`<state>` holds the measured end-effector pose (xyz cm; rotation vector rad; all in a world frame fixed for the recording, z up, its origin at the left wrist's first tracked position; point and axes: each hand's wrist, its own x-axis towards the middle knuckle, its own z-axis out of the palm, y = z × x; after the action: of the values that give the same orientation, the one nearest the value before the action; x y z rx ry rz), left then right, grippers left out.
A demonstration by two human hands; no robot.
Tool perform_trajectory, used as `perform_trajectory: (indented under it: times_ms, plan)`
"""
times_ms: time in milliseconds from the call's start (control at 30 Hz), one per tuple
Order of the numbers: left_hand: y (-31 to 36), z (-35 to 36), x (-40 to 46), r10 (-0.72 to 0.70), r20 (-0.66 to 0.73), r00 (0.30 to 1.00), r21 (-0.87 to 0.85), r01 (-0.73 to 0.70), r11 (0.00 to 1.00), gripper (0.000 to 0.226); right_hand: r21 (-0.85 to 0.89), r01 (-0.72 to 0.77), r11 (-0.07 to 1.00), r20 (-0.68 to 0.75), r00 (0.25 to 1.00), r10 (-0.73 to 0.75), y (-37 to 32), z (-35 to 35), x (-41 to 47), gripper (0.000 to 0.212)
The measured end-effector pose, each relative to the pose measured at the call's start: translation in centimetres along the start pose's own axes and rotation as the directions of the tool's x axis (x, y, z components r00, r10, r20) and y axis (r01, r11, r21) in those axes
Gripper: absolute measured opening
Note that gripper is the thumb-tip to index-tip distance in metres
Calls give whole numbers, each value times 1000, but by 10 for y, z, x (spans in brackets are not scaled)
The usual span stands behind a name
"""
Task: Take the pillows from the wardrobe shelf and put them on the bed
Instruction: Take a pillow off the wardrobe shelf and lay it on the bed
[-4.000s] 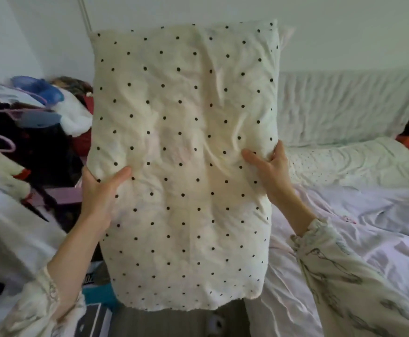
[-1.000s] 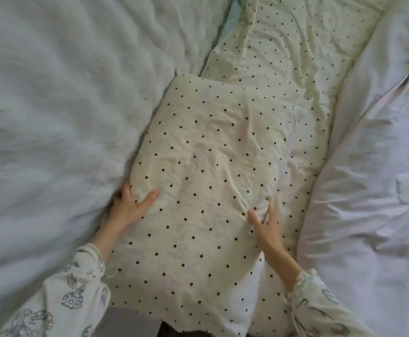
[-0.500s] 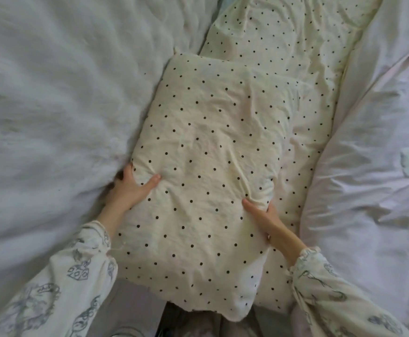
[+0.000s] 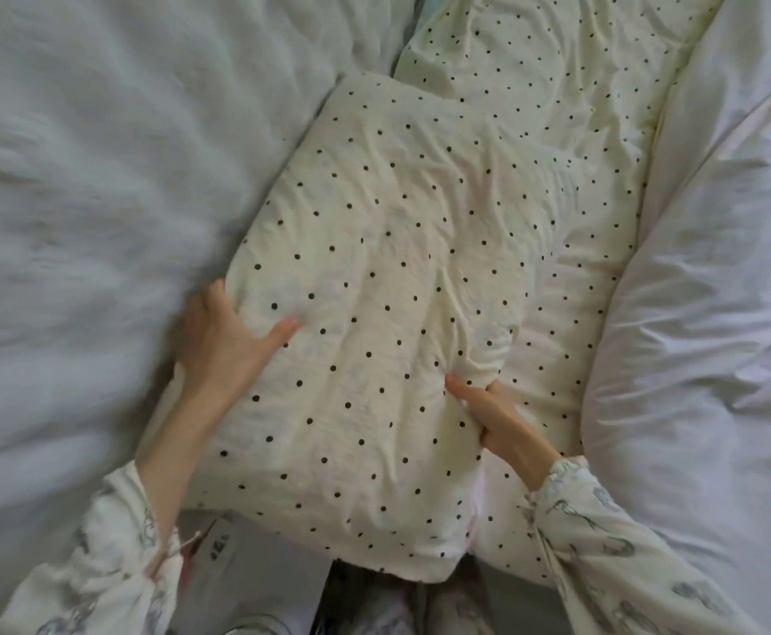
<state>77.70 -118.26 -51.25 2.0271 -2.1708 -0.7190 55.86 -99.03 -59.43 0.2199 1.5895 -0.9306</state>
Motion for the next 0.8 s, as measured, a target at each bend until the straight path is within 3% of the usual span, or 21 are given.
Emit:
perform_trajectory:
  times_ms: [100, 200, 333, 400, 500, 633, 800]
  plan:
    - [-16, 12, -5, -139, 141, 980, 55, 132, 990, 90, -70, -13, 997, -41, 999, 11, -1, -2, -1, 63]
    - [-25, 14, 2, -180, 235, 955, 62, 170, 984, 95, -123, -17, 992, -46, 999, 11, -3, -4, -2, 70]
    - [-22, 7, 32, -157, 366, 917, 224, 76, 972, 101, -156, 48, 987, 10, 999, -47, -22, -9, 2, 40]
    - [-10, 4, 50, -115, 356, 928, 250, 24, 968, 93, -110, 104, 988, -37, 993, -108, -39, -10, 10, 30]
    - [19, 12, 76, 15, 235, 972, 272, -80, 959, 77, -137, 191, 972, -213, 953, -217, -75, -12, 35, 61]
    - [60, 35, 127, 64, 320, 945, 181, -128, 975, 85, -176, 302, 937, -270, 900, -341, -124, -14, 69, 74]
    - [100, 55, 180, 9, 361, 933, -248, 86, 965, 79, -1, 206, 978, -284, 938, -198, -152, -18, 95, 77]
